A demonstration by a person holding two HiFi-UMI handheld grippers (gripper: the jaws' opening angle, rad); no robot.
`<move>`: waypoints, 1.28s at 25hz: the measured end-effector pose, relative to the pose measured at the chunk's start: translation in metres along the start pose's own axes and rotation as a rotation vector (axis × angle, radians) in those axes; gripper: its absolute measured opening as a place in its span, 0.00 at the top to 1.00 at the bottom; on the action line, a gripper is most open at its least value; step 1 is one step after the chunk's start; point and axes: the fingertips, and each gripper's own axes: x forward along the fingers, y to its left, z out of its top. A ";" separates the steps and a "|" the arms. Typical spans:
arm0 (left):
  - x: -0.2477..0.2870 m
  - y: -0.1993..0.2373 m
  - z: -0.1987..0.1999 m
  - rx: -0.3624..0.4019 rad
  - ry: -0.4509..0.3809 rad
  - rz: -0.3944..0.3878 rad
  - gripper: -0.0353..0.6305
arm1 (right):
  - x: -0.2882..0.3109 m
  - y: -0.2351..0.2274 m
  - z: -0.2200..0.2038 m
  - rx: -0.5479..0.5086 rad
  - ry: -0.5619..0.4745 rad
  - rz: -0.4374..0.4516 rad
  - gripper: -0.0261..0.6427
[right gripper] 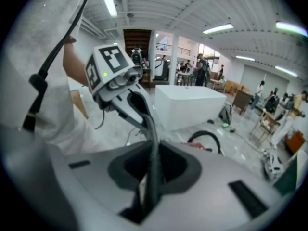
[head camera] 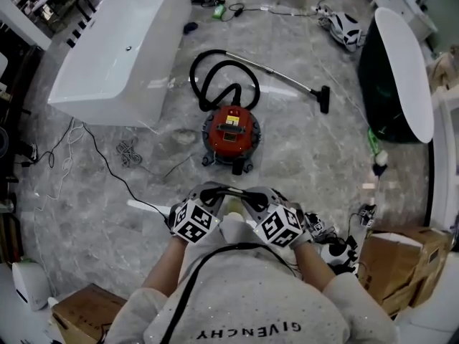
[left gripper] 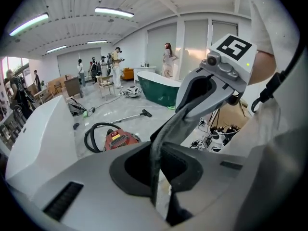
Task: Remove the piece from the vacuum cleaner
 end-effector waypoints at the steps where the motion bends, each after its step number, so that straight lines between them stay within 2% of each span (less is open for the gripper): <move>1: -0.001 0.001 0.003 0.003 -0.003 0.000 0.87 | -0.002 -0.001 0.002 0.003 -0.003 0.001 0.88; 12: -0.010 0.007 0.018 0.083 -0.021 -0.043 0.87 | -0.009 -0.009 0.016 0.015 -0.003 -0.032 0.88; 15: -0.018 0.008 0.018 0.097 -0.024 -0.055 0.87 | -0.010 -0.004 0.022 0.044 0.000 -0.015 0.88; 19: -0.026 0.007 0.018 0.091 -0.030 -0.078 0.87 | -0.013 0.002 0.031 0.104 -0.009 -0.002 0.88; 32: -0.035 0.005 0.021 0.129 -0.026 -0.129 0.87 | -0.019 0.010 0.037 0.119 -0.009 -0.041 0.89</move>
